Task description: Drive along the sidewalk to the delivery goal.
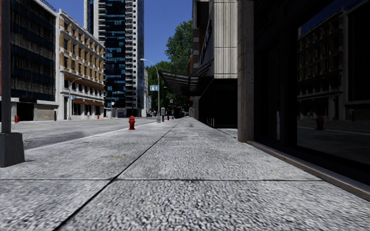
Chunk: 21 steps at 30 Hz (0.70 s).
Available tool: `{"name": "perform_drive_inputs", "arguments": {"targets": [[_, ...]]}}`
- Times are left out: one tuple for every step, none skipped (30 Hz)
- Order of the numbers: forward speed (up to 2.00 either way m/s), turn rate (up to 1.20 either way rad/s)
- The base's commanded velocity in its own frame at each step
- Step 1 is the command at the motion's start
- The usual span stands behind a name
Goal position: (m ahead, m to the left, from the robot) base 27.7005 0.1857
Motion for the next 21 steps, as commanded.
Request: {"name": "perform_drive_inputs", "arguments": {"targets": [[2.00,0.00],[2.00,0.00],[2.00,0.00],[2.00,0.00],[2.00,0.00],[2.00,0.00],[2.00,0.00],[2.00,0.00],[2.00,0.00],[2.00,0.00],[2.00,0.00],[2.00,0.00],[2.00,0.00],[2.00,0.00],[2.00,0.00],[2.00,0.00],[2.00,0.00],[2.00,0.00],[2.00,0.00],[2.00,0.00],[2.00,0.00]]}}
